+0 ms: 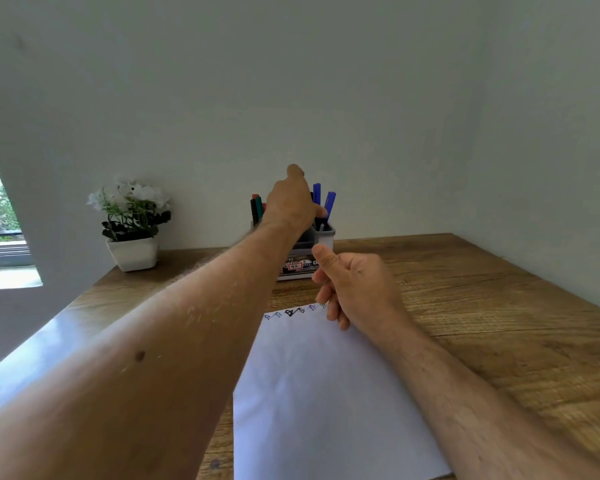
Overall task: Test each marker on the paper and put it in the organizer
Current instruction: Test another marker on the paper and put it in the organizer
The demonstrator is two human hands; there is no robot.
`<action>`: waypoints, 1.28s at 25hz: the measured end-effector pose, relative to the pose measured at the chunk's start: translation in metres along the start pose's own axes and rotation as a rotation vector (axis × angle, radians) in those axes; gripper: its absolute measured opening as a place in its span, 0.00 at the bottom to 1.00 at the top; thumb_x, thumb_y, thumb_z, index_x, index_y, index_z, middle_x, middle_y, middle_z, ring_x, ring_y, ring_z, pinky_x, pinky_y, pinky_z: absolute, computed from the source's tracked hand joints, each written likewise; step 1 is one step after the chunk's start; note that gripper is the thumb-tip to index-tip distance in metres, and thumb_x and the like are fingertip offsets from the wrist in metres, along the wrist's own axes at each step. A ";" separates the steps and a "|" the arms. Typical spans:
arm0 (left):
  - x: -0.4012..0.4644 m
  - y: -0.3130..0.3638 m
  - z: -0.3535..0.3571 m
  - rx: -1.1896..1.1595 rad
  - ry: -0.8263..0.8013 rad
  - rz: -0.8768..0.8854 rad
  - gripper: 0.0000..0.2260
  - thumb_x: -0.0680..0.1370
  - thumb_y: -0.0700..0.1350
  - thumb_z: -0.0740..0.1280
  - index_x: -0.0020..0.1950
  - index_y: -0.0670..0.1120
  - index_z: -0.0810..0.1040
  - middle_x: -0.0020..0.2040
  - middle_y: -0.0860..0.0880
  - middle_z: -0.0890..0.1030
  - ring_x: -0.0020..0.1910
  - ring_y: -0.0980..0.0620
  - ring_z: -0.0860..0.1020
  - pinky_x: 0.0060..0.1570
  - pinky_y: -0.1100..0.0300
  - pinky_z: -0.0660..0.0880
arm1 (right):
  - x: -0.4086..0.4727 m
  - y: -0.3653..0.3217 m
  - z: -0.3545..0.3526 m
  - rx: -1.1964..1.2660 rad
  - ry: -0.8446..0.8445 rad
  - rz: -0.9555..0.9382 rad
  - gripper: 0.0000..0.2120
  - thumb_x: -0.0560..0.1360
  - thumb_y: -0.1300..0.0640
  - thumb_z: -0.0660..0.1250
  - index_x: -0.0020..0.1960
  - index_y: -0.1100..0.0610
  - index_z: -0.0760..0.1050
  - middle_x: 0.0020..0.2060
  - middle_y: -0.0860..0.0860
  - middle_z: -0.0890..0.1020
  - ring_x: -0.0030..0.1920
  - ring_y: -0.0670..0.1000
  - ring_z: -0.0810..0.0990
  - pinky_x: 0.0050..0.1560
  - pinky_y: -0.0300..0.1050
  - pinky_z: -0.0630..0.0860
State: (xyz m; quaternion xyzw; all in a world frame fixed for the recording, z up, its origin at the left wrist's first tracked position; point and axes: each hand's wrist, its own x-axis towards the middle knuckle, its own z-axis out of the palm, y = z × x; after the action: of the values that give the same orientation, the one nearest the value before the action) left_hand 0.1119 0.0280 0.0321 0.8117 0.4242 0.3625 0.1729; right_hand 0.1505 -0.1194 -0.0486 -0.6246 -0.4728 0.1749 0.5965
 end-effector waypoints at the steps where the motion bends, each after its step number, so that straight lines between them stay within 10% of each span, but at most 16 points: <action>1: -0.003 -0.001 0.000 -0.026 0.037 -0.018 0.30 0.71 0.44 0.77 0.67 0.42 0.66 0.59 0.40 0.79 0.52 0.43 0.80 0.51 0.52 0.79 | 0.000 0.000 0.000 -0.004 -0.001 -0.001 0.24 0.77 0.38 0.64 0.38 0.59 0.80 0.28 0.55 0.83 0.21 0.48 0.76 0.19 0.37 0.69; 11: -0.057 -0.030 -0.056 -0.114 0.112 -0.179 0.11 0.69 0.48 0.78 0.43 0.46 0.79 0.43 0.50 0.82 0.40 0.54 0.80 0.36 0.61 0.75 | -0.004 -0.003 0.000 -0.134 -0.006 -0.046 0.24 0.76 0.37 0.63 0.38 0.57 0.80 0.28 0.53 0.82 0.21 0.46 0.76 0.19 0.37 0.69; 19: -0.094 -0.077 -0.086 0.447 0.003 -0.286 0.16 0.68 0.48 0.79 0.40 0.43 0.74 0.42 0.43 0.83 0.43 0.43 0.81 0.38 0.55 0.77 | -0.007 -0.001 -0.002 -0.223 -0.008 -0.068 0.22 0.77 0.39 0.64 0.37 0.57 0.79 0.28 0.55 0.82 0.19 0.45 0.74 0.19 0.37 0.67; 32: -0.108 -0.106 -0.058 0.579 -0.028 -0.257 0.09 0.78 0.38 0.64 0.56 0.41 0.78 0.55 0.41 0.80 0.54 0.40 0.79 0.44 0.52 0.73 | -0.002 0.001 0.001 -0.303 -0.018 -0.118 0.23 0.77 0.39 0.63 0.35 0.55 0.79 0.26 0.52 0.81 0.19 0.46 0.74 0.19 0.35 0.66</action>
State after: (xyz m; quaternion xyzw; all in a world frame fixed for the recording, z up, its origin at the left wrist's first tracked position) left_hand -0.0311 0.0003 -0.0390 0.7717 0.6065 0.1906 -0.0150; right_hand 0.1492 -0.1207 -0.0500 -0.6768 -0.5350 0.0716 0.5006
